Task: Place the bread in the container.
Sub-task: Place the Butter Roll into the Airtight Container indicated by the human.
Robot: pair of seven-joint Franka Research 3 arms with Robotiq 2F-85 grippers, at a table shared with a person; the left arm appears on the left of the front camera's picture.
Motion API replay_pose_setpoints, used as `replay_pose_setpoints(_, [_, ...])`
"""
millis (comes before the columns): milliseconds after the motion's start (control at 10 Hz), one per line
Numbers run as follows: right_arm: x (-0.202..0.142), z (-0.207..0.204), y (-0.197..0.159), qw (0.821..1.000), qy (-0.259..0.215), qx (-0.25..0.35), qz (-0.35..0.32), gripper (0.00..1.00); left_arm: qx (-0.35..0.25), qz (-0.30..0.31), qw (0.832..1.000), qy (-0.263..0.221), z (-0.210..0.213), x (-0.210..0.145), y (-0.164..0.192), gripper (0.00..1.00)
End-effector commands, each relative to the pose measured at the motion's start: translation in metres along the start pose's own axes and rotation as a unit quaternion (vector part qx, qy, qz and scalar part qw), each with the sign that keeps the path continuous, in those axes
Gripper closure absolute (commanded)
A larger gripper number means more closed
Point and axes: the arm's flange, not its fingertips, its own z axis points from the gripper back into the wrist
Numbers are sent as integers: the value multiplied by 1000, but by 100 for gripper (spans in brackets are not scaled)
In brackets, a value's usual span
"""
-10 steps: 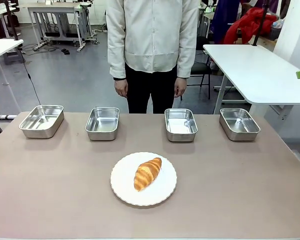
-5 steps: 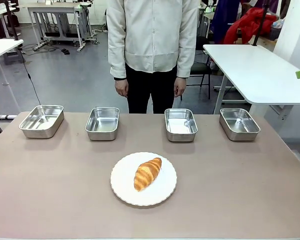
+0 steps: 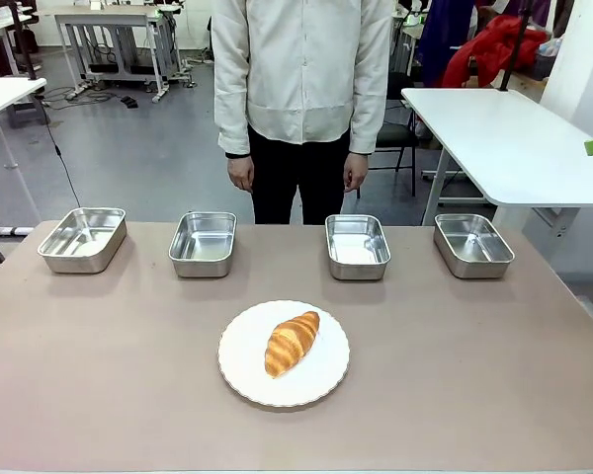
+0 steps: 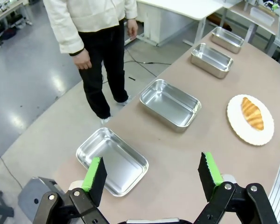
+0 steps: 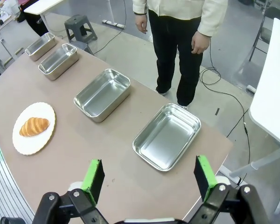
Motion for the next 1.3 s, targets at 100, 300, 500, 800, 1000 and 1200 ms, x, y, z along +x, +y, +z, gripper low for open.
replay_pose_setpoints(100, [-1,0,0,1000,-5,3,2,0,2,0,1000,-6,2,1,-1,0])
replay_pose_setpoints(300, [-1,0,0,1000,-5,3,2,0,2,0,1000,-6,2,1,-1,0])
replay_pose_setpoints(500, [-1,0,0,1000,-5,3,2,0,2,0,1000,-6,2,1,-1,0])
replay_pose_setpoints(800, [-1,0,0,1000,-5,3,2,0,2,0,1000,-6,2,1,-1,0])
replay_pose_setpoints(1000, [-1,0,0,1000,-5,3,2,0,2,0,1000,-6,2,1,-1,0])
replay_pose_setpoints(1200, [-1,0,0,1000,-5,3,2,0,2,0,1000,-6,2,1,-1,0])
